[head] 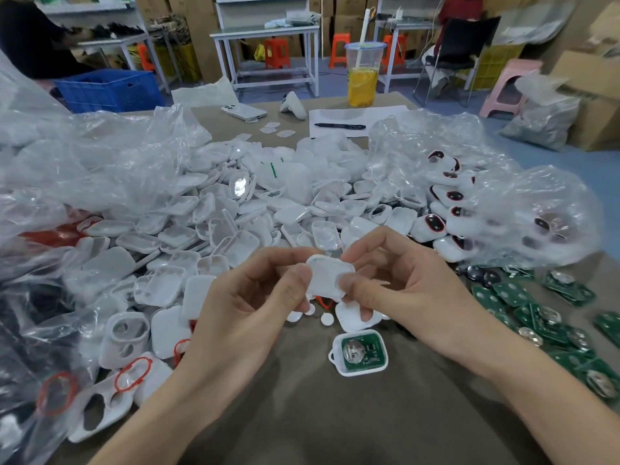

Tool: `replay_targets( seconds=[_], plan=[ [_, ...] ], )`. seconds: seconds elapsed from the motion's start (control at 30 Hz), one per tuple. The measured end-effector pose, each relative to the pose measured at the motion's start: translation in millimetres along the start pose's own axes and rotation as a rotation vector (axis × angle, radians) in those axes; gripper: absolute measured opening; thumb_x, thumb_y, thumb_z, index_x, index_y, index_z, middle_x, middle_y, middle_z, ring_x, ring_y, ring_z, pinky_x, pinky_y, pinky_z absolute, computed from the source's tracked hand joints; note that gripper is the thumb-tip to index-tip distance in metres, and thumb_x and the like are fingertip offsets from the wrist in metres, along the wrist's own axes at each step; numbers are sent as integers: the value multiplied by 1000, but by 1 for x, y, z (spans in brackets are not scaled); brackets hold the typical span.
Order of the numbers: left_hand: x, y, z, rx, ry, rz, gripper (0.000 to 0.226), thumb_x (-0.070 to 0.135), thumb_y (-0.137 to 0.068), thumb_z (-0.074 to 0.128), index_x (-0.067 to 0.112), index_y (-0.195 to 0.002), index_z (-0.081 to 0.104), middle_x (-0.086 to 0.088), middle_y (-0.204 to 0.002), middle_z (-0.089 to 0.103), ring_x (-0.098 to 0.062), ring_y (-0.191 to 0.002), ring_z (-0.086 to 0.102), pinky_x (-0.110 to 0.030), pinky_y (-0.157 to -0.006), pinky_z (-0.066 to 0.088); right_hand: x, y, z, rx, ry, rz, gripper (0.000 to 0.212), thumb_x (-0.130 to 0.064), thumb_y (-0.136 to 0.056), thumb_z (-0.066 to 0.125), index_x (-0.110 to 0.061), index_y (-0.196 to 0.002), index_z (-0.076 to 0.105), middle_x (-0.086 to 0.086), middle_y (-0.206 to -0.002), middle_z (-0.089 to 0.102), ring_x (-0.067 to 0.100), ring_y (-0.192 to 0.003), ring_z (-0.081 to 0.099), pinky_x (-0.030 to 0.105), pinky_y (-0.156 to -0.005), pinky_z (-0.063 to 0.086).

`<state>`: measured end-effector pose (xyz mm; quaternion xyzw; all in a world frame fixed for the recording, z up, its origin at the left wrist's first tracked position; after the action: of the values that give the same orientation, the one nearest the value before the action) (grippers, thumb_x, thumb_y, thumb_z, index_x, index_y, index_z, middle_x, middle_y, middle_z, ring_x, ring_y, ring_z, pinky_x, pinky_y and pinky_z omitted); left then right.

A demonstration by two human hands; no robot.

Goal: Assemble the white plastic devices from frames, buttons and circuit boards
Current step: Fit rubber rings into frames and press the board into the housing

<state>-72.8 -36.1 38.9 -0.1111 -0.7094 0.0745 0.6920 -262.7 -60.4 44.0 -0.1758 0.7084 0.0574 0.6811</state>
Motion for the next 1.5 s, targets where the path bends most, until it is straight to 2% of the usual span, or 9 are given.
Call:
replay_targets(
  seconds=[0.17, 0.3, 0.47, 0.63, 0.73, 0.87, 1.03, 1.2, 1.5],
  plan=[
    [-3, 6, 5, -39, -64, 85, 17, 46, -92, 69, 44, -108, 73, 11, -95, 75, 0, -79, 68, -8, -65, 49, -3, 0, -2, 5, -111, 3, 10, -21, -80, 76, -27, -79, 69, 2, -73, 73, 15, -64, 71, 18, -64, 54],
    [-9, 10, 6, -86, -162, 161, 43, 62, -85, 67, 48, -125, 62, 1, -113, 68, -16, -88, 66, -36, -72, 59, 1, 0, 0, -32, -270, 77, 5, -20, -77, 73, -24, -80, 73, 3, -77, 74, 15, -70, 72, 19, -67, 57],
    [-6, 9, 11, -58, -236, 346, 29, 52, -90, 67, 52, -118, 59, 12, -118, 63, -15, -100, 65, -27, -81, 54, 3, 2, 3, -78, -294, 70, 9, -16, -78, 73, -13, -84, 68, 4, -78, 73, 11, -68, 70, 16, -62, 54],
    [-7, 11, 15, -109, -435, 499, 26, 43, -92, 67, 36, -117, 62, 16, -130, 56, -20, -125, 58, -21, -98, 44, 7, 4, 6, -116, -66, 0, 21, -6, -81, 72, -26, -76, 68, 11, -74, 61, 13, -69, 54, 19, -61, 45],
    [-8, 13, 14, -97, -516, 486, 28, 41, -89, 68, 36, -116, 63, 18, -129, 55, -19, -124, 57, -19, -97, 43, 7, 5, 3, -106, 12, 9, 7, -14, -80, 72, -19, -84, 70, 17, -85, 69, 22, -76, 61, 34, -73, 51],
    [-9, 14, 9, -141, -692, 539, 29, 37, -93, 64, 29, -121, 63, 11, -128, 54, -19, -119, 57, -18, -97, 41, 6, 6, -1, -94, 163, 7, 17, -39, -74, 72, -31, -90, 73, 7, -89, 73, 35, -89, 66, 54, -86, 52],
    [-10, 13, 4, -180, -722, 527, 31, 31, -95, 61, 26, -126, 66, 10, -130, 55, -19, -117, 59, -16, -98, 38, 7, 9, -6, -90, 301, -16, 15, -35, -85, 73, -41, -98, 73, -8, -90, 75, 21, -86, 66, 45, -82, 54],
    [-17, 16, -10, -159, -739, 402, 26, 39, -89, 62, 40, -116, 59, 21, -121, 54, -5, -113, 56, -5, -92, 34, 9, 23, -28, -15, 645, -126, 21, -49, -93, 59, -49, -112, 67, -27, -102, 67, 0, -100, 62, 10, -83, 42],
    [-24, 13, -16, -148, -817, 335, 27, 44, -90, 60, 38, -116, 58, 22, -121, 51, -5, -116, 55, -3, -93, 32, 15, 34, -38, -261, 935, -249, 32, -69, -85, 61, -43, -103, 66, -28, -106, 63, 0, -107, 55, 22, -92, 43]
  ],
)
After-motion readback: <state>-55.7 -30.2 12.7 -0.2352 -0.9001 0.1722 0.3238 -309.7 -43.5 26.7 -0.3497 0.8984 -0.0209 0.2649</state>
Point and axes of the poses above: each hand's wrist, its own y-axis away from the middle knuckle, its own z-axis out of the palm, x = y × z, the point moved 1 cm from there along -y, towards the middle knuckle
